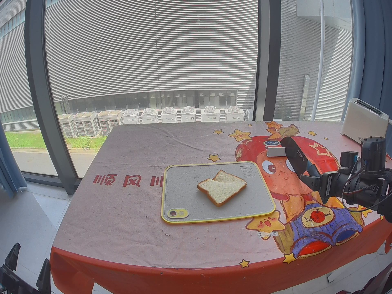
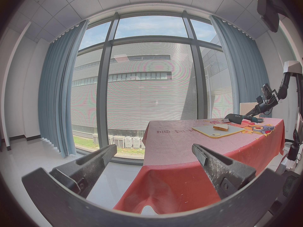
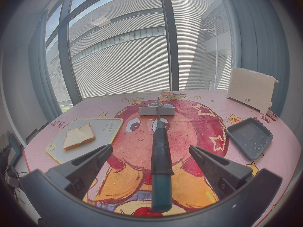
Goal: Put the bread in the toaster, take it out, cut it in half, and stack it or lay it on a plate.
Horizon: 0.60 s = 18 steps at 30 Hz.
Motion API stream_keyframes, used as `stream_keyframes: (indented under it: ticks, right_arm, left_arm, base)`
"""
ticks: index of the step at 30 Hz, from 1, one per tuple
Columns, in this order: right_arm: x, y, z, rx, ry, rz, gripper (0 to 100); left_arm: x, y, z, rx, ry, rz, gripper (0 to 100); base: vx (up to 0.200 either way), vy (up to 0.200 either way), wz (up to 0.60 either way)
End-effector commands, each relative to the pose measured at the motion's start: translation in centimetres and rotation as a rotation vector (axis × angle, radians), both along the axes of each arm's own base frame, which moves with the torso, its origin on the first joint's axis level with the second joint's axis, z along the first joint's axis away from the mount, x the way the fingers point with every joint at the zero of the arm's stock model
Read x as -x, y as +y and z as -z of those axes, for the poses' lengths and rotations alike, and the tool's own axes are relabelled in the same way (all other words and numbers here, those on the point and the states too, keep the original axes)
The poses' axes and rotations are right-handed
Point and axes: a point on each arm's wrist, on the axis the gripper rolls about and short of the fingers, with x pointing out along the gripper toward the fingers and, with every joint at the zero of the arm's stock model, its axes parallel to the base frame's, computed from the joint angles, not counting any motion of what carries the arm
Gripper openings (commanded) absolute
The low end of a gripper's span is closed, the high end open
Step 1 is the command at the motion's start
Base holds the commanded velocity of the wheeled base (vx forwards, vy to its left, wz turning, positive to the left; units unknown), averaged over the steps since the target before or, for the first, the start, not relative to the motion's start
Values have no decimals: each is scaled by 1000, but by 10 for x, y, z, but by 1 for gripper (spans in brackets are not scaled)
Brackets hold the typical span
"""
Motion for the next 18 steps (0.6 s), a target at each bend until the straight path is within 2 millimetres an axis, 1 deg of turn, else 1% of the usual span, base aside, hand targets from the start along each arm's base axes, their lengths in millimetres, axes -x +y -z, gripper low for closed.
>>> stream_keyframes:
  ticks: [1,10,18]
  right_arm:
    - [-5,-1,6,8,25,9,100]
    - [-11,-3,9,8,37,19,100]
    - [-21,-4,13,2,-5,27,100]
  left_arm:
    - [-1,0,4,0,17,0,100]
    - [-1,0,4,0,15,0,100]
    - [-1,0,4,0,17,0,100]
  base:
    - [0,0,0]
    - [0,0,0]
    - [0,0,0]
